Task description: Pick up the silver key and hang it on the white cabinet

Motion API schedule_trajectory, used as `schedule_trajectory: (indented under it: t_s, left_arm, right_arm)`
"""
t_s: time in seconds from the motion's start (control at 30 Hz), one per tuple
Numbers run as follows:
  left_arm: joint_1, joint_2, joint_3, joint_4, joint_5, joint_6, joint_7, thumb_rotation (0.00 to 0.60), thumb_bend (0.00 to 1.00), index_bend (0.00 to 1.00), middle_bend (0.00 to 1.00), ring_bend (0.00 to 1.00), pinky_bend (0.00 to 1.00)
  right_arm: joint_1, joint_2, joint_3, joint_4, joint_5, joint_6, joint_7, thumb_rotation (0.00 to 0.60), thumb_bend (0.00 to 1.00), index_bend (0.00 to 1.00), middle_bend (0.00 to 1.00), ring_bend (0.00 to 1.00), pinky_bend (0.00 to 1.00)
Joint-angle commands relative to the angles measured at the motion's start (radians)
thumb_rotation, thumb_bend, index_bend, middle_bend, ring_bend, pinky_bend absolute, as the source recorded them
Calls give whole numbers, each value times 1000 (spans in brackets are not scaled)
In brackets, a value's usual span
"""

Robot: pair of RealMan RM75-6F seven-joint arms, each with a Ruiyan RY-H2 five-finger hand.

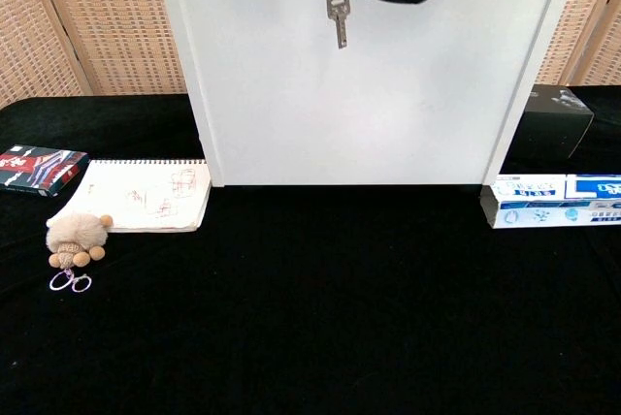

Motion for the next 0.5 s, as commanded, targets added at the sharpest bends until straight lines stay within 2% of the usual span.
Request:
schedule_trajectory:
  t_s: [0.03,0.5]
  left_arm:
    - [-2,1,-3,3,-6,-5,-5,600,0,0,0,0,0]
    - [-7,4,-8,10,-21,-18,-19,600,0,0,0,0,0]
  right_arm:
    - [21,1,26,-4,30,-26,-16,600,588,732,896,880,1000]
    - [72,19,71,-23,87,-77,-67,600,577,738,895,879,1000]
